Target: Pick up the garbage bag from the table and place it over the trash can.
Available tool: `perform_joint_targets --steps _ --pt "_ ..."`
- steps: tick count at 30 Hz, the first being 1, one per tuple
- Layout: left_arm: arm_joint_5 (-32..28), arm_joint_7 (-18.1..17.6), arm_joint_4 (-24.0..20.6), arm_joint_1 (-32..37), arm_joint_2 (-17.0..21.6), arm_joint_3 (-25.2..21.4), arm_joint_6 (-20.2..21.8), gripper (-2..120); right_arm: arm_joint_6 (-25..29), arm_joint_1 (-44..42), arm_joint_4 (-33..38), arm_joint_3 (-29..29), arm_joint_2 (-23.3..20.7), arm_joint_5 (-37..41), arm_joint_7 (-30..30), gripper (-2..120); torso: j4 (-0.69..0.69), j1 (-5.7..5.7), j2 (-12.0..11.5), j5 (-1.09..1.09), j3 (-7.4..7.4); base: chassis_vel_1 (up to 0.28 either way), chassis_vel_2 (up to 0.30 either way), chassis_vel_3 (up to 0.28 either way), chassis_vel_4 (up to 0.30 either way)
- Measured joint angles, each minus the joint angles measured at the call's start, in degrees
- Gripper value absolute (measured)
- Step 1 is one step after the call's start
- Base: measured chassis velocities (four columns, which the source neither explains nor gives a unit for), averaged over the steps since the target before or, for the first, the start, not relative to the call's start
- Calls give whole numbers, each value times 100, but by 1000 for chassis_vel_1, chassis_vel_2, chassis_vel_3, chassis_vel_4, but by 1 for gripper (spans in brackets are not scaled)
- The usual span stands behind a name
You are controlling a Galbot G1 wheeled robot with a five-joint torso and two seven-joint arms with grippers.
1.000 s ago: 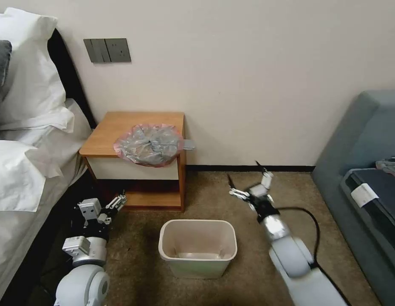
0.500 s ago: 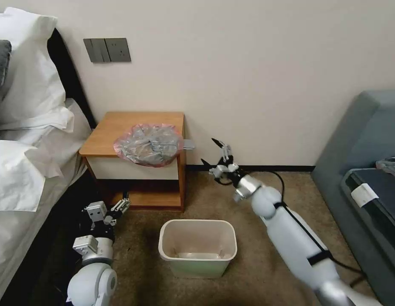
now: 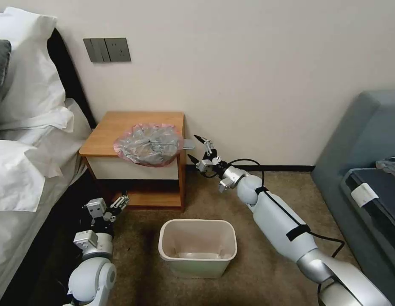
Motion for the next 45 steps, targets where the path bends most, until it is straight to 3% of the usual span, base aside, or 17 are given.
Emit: perform_joint_targets --steps 16,20,28,33,37,45 --pt "-1 -41 -41 26 -49 -32 -1 100 -67 36 -66 -57 68 40 -41 20 1 0 0 0 0 0 0 0 0" --pt "-111 -91 -45 40 -49 -27 4 100 -68 16 -47 -59 18 51 -54 0 0 0 0 0 0 0 0 0 0" --pt "-138 -132 -16 41 -43 -25 9 100 -134 -163 219 40 -30 184 -55 0 1 0 0 1 0 0 0 0 0" --pt "-200 -172 -12 33 -12 -69 12 100 -440 -589 1019 103 -263 676 -116 0 0 0 0 0 -1 0 0 0 0" --pt "-415 -223 -11 8 32 -134 31 100 -841 -1422 2106 102 -523 1220 -188 0 0 0 0 1 -1 0 0 0 0" --pt "-788 -340 -199 -105 125 -169 194 100 -912 -2606 2929 287 -821 1331 -233 0 -1 0 1 0 -2 0 0 0 0"
